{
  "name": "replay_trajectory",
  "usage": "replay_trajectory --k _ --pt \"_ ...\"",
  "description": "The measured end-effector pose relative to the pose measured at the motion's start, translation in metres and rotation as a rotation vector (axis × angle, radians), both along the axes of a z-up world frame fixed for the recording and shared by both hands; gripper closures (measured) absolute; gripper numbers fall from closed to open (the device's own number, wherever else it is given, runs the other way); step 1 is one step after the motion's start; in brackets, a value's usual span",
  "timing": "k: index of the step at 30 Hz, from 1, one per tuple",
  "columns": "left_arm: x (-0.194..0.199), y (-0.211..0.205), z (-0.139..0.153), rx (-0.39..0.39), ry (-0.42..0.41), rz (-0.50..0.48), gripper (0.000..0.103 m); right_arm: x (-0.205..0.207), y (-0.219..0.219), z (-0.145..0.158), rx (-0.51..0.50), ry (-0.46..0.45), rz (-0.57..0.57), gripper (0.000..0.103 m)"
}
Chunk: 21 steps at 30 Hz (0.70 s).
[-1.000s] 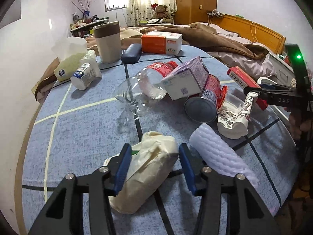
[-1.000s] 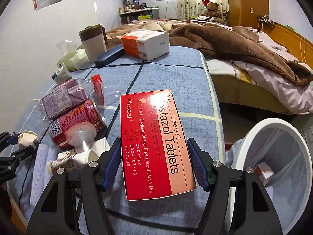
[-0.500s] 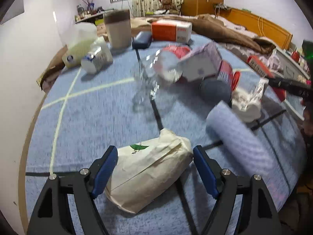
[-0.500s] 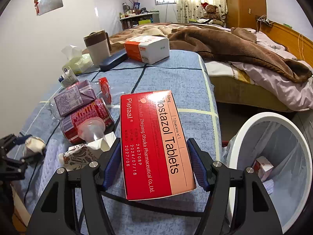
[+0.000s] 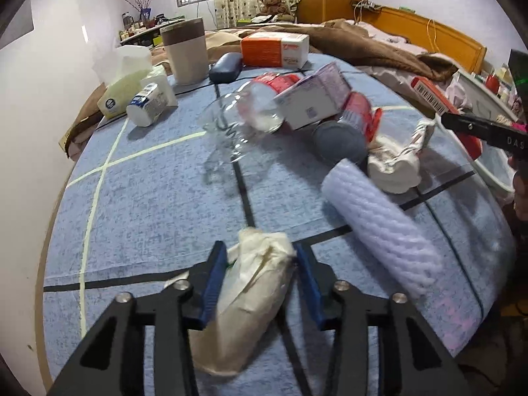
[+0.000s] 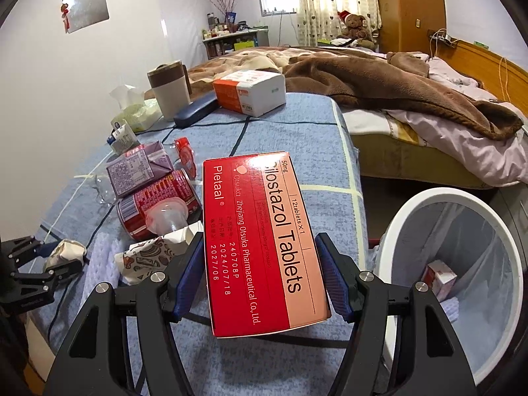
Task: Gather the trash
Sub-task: 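Carry the box and paper bag over the bin and release both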
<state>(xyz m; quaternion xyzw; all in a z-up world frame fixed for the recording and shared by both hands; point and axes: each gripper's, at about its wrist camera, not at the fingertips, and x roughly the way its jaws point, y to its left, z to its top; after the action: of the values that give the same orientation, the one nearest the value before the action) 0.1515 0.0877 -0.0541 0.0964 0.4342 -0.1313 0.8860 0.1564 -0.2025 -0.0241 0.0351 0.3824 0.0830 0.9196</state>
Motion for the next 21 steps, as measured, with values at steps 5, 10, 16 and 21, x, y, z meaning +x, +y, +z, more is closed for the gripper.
replay_trajectory --k 5,10,16,21 --pt "-0.005 -0.002 0.009 -0.036 -0.035 0.031 0.065 -0.008 -0.003 0.006 0.003 -0.022 -0.006 0.036" --pt "-0.008 -0.008 0.02 -0.065 -0.06 0.042 0.065 -0.015 -0.007 0.014 0.009 -0.047 -0.009 0.036" --pt "-0.013 -0.024 0.046 -0.098 -0.107 0.033 0.065 -0.023 -0.015 0.025 0.014 -0.075 -0.02 0.036" --pt "-0.016 -0.05 0.065 -0.1 -0.147 -0.003 0.065 -0.033 -0.027 0.036 0.009 -0.105 -0.046 0.036"
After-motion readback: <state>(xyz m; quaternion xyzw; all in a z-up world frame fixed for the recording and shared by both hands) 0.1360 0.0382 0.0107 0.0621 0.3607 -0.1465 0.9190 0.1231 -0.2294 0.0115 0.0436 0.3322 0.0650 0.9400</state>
